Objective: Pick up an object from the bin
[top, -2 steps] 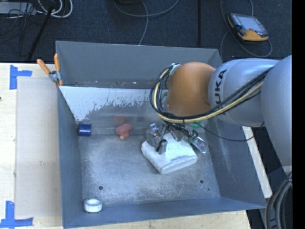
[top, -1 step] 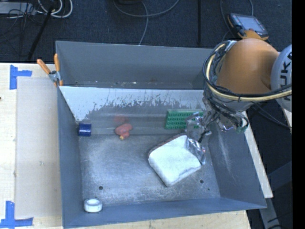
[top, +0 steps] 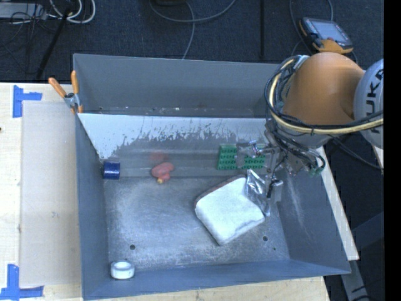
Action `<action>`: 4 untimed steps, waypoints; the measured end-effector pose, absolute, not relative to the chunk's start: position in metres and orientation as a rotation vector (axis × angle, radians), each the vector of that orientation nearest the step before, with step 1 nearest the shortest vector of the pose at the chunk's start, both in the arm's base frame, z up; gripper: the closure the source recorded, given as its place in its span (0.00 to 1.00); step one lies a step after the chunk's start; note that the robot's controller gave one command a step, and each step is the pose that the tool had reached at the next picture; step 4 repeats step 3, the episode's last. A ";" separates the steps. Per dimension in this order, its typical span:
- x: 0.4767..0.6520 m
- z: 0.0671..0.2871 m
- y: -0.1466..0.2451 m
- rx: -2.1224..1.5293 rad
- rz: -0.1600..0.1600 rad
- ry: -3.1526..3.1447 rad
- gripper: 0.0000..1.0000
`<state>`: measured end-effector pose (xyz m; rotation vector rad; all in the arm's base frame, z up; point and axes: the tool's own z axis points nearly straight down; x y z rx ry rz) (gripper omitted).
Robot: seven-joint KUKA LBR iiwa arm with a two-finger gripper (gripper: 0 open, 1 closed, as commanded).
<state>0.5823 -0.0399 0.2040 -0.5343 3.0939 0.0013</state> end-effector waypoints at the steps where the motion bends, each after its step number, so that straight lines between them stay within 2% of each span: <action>1: 0.606 0.080 -0.044 -0.913 0.000 3.015 0.00; 2: 0.611 0.087 -0.043 -0.898 -0.003 2.994 1.00; 3: 0.580 0.217 -0.030 -1.003 -0.004 2.969 1.00; 4: 0.580 0.217 -0.030 -1.003 -0.004 2.969 1.00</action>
Offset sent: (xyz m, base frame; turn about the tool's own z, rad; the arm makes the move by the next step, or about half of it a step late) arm 0.0243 -0.0039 -0.1220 -0.2456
